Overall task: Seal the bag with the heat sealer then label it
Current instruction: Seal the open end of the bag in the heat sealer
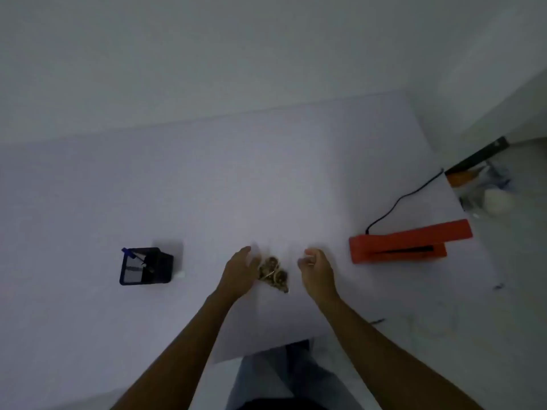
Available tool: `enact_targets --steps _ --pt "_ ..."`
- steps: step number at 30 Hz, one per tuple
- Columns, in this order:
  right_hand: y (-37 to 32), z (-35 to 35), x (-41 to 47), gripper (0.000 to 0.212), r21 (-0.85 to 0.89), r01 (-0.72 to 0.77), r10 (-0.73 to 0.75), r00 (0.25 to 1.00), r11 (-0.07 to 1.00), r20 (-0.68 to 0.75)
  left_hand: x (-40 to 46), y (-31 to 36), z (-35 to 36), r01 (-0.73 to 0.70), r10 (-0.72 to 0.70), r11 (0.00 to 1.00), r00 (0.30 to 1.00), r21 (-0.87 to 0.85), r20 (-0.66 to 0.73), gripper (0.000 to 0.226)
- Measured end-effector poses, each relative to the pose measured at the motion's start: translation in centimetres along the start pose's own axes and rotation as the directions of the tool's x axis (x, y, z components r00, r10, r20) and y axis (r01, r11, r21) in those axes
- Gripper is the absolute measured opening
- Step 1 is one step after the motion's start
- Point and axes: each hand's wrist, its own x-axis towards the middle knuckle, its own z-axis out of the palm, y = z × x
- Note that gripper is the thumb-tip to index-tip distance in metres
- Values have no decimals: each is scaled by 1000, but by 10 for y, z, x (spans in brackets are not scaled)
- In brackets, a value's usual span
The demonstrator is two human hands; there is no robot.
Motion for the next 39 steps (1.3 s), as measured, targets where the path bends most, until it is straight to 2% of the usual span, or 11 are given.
enact_targets --steps 4,9,14,17,19,21,24,26,30,36,39 --pt "20 19 1 36 0 -138 138 990 990 -25 9 -2 4 54 -54 998 998 -8 9 49" --pt "23 33 10 33 33 -172 173 984 985 -30 13 -1 3 -49 48 998 999 40 16 25" --pt "17 17 -3 11 11 75 -75 996 997 43 7 -8 -4 -171 167 984 983 -56 -76 11" --pt "17 7 -18 7 39 237 -237 971 971 -2 2 -17 -6 -239 229 967 967 -89 -109 9" --pt "24 4 -23 6 58 284 -282 959 957 -33 -2 -22 -6 -287 278 954 955 -91 -103 9" --pt "31 3 -26 9 108 275 -274 961 955 -24 -3 -26 -6 -301 297 951 953 -75 -56 16" --pt "38 -1 -25 11 167 257 -256 966 952 -30 -4 -29 -4 -308 310 950 949 -47 62 42" --pt "37 -2 -24 8 171 265 -264 964 949 -27 -2 -24 -4 -324 326 946 940 -34 98 47" --pt "31 -1 -20 6 131 295 -293 956 947 -33 2 -11 -3 -378 377 926 923 -11 82 35" --pt "38 -11 -14 19 93 160 -166 985 983 57 3 0 4 -412 413 911 911 -30 20 12" --pt "36 -23 -15 8 123 141 -150 986 982 67 1 10 8 -427 429 902 903 -64 25 12"
